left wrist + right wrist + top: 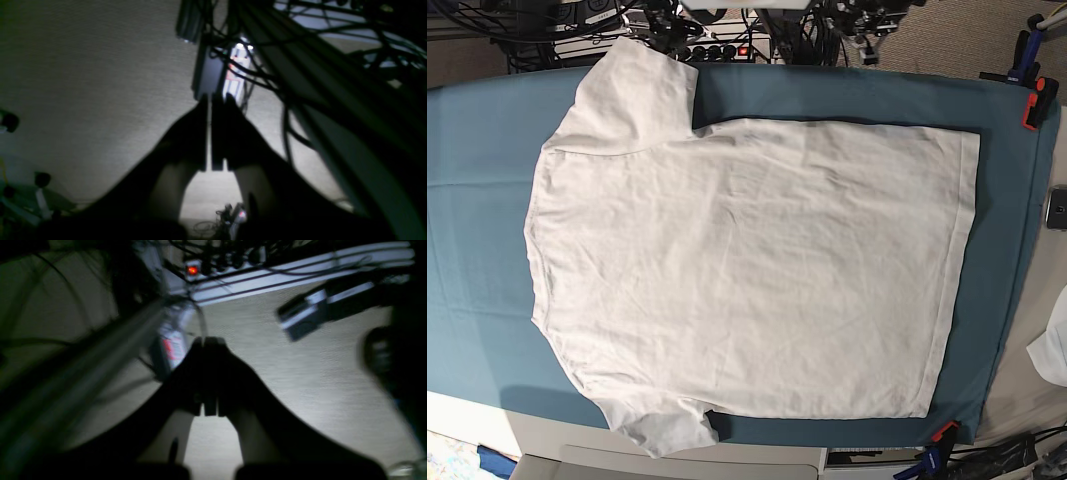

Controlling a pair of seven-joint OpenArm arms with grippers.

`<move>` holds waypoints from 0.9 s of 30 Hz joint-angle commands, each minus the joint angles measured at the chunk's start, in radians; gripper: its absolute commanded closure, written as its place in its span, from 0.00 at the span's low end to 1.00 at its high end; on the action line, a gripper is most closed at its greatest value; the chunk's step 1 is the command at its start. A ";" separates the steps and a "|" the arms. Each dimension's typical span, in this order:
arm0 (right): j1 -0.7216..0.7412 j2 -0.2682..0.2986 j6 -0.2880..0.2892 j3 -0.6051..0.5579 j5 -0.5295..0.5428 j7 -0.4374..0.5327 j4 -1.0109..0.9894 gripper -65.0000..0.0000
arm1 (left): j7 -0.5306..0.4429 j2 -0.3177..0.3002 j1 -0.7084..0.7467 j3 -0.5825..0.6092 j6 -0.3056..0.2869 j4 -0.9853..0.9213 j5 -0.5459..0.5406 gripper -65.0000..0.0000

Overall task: Fold the T-shirt properly
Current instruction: 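Lower both grippers toward the shirt's shoulder corners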

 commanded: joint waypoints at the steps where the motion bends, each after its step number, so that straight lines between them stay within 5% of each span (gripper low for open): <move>1: -0.011 0.018 -0.012 -0.001 -0.016 0.013 0.006 1.00 | 0.005 -0.018 0.009 0.003 0.013 0.018 0.004 1.00; 11: -0.145 0.122 -0.012 -0.001 -0.026 0.024 0.093 1.00 | 0.077 -0.144 0.167 0.003 0.040 0.243 0.004 1.00; 27: -0.615 0.130 -0.012 -0.001 0.135 0.003 0.767 1.00 | 0.117 -0.308 0.697 0.002 0.037 1.061 0.049 1.00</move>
